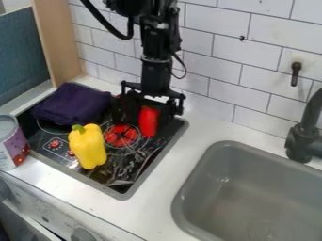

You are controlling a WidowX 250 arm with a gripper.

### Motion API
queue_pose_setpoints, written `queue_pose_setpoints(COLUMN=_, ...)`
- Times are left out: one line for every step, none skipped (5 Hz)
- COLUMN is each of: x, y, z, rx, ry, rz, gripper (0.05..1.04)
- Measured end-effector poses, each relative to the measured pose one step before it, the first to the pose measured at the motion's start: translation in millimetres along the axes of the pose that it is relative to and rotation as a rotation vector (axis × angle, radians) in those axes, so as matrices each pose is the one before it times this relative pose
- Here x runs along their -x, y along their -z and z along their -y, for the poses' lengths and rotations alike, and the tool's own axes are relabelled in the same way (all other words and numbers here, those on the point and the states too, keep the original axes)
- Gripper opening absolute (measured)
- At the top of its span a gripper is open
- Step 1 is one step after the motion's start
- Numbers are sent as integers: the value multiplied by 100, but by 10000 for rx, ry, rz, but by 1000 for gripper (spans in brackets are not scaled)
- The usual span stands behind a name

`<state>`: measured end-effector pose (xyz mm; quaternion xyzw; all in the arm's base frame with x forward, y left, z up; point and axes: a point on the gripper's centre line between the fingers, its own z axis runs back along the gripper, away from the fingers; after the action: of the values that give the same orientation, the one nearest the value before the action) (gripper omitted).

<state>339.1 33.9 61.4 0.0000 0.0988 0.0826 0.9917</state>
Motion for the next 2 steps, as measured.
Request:
queue_pose_setpoints(x=-501, y=1306, z=-28, rx=-102, ry=19, rz=-346, gripper=815)
queue_pose_setpoints(x=-235, y=461, z=-614, rx=33, ry=-193, rz=-158, gripper=815)
